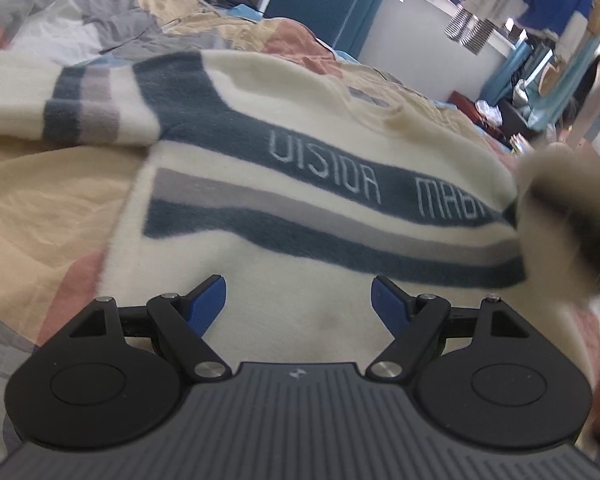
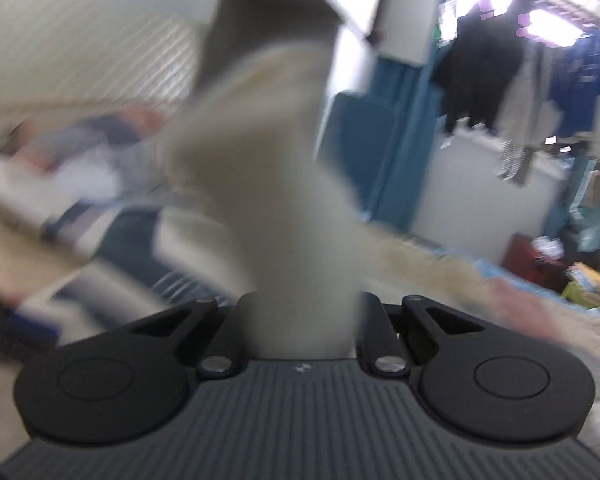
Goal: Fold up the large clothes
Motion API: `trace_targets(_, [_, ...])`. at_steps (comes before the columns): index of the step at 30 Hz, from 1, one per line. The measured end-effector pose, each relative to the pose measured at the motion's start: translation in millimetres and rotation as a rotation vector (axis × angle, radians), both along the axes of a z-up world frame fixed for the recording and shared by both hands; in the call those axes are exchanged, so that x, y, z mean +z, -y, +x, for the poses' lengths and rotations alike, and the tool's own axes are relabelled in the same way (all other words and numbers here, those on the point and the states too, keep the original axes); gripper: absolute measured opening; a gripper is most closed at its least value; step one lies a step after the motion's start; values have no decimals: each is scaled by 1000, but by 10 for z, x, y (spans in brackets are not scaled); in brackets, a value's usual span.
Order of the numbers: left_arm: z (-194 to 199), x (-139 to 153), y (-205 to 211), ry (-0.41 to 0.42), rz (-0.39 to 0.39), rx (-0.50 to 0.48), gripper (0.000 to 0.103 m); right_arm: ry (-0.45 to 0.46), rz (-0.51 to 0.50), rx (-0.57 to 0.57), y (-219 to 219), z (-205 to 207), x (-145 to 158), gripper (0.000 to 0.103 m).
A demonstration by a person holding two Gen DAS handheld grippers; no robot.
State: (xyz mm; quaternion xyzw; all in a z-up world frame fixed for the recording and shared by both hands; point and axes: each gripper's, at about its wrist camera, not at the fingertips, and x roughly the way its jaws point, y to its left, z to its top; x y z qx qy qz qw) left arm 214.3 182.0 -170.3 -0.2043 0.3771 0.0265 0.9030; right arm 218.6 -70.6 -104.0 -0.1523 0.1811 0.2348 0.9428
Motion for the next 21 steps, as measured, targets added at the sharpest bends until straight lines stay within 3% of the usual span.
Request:
trace_targets(5, [18,29,-130,15,-18,36,83,-108,2,46,-216,-124,-383,12])
trace_targets(12, [-40,155,-305,67,-31,92,83,-64,-8,162,-402,-357,-347,12])
trace_targets(17, [-82,175,-476,90,-54,130,83,-309,-18,138,-495,-237,-669,16])
trace_targets(18, [-93,175,-495,103,-71,123,83,-331,3,134,-464,-238,-678,22])
trace_targets(20, [-114,187,-507,139,-115,92,83,-375,47,142,-422,-240,-618,51])
trace_targets(21, [-125,198,-492,154,-126,78,83,-398,56,146,-402,-255,-571,76])
